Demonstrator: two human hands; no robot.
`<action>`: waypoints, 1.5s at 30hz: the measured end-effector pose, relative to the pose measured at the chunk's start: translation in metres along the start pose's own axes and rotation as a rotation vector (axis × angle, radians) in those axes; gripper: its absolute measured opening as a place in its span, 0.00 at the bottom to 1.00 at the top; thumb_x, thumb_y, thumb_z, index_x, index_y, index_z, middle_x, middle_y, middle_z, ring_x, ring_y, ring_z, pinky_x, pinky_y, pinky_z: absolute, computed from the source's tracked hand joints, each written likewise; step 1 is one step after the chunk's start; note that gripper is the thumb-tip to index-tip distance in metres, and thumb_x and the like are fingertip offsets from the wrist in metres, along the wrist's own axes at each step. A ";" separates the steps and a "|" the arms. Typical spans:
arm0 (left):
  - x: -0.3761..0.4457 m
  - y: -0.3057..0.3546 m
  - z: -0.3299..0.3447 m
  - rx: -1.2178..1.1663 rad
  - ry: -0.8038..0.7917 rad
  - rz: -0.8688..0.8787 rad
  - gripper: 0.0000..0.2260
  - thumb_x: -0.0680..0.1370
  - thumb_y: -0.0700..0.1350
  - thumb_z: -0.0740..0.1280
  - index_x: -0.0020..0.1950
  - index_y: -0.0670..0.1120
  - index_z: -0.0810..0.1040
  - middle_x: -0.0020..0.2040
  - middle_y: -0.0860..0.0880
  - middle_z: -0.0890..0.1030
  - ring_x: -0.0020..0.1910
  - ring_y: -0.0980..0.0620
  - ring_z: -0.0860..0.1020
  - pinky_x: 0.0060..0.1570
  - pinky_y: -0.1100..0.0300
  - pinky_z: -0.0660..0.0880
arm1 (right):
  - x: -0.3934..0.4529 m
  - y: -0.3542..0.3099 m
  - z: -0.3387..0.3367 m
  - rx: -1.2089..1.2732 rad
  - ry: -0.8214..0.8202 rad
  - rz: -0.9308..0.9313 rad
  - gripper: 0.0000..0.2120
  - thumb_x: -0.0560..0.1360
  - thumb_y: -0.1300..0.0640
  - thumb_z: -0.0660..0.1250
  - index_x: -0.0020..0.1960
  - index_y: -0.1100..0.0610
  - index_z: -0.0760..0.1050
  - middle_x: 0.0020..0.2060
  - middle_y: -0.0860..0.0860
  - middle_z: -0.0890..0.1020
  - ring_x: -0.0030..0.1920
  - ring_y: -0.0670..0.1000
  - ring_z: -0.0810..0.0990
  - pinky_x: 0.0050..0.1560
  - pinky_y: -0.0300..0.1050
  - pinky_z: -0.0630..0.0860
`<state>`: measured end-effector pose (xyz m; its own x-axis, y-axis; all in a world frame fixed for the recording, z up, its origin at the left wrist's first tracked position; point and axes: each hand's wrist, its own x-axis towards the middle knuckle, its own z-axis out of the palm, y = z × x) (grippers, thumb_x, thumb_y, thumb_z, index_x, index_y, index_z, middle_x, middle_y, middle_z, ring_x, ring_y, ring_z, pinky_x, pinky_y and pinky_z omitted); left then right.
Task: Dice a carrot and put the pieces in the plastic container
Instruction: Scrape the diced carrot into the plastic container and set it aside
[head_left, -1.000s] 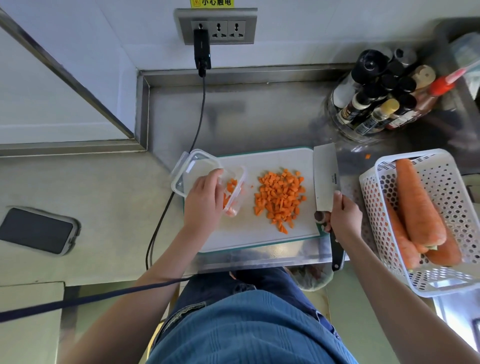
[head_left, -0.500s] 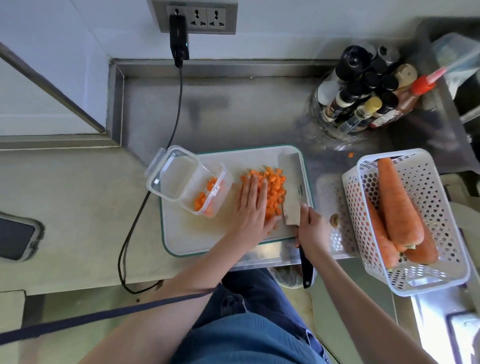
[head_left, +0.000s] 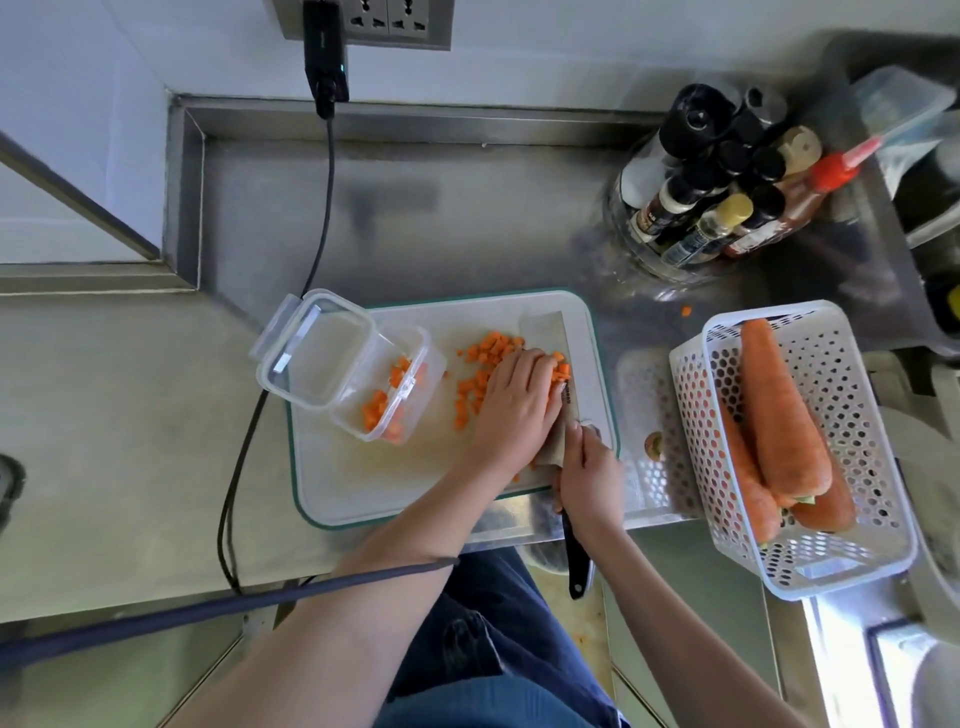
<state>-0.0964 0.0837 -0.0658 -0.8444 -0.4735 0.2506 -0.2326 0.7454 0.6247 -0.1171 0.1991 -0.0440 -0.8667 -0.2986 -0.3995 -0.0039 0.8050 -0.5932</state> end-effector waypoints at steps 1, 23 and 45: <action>0.000 0.001 0.001 0.011 0.001 0.000 0.09 0.79 0.42 0.60 0.55 0.39 0.74 0.52 0.42 0.76 0.53 0.43 0.74 0.57 0.49 0.71 | -0.001 -0.001 -0.001 0.008 -0.001 0.001 0.18 0.82 0.49 0.52 0.41 0.58 0.70 0.29 0.54 0.75 0.29 0.56 0.76 0.30 0.49 0.72; 0.029 -0.019 -0.122 0.185 0.360 0.019 0.11 0.74 0.38 0.61 0.54 0.40 0.79 0.51 0.42 0.78 0.49 0.45 0.69 0.51 0.52 0.68 | -0.040 -0.126 0.013 0.316 -0.080 -0.200 0.19 0.83 0.51 0.52 0.35 0.53 0.67 0.24 0.54 0.74 0.18 0.51 0.70 0.20 0.40 0.66; -0.030 -0.055 -0.107 0.168 0.166 -0.080 0.07 0.73 0.37 0.63 0.50 0.39 0.76 0.51 0.41 0.76 0.51 0.45 0.69 0.55 0.52 0.70 | -0.060 -0.097 0.051 0.250 -0.197 -0.039 0.19 0.83 0.51 0.52 0.40 0.60 0.71 0.25 0.54 0.74 0.21 0.50 0.69 0.25 0.52 0.72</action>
<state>-0.0069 0.0065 -0.0280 -0.7323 -0.5947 0.3319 -0.3845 0.7633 0.5192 -0.0390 0.1130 0.0022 -0.7551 -0.4395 -0.4865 0.1090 0.6475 -0.7542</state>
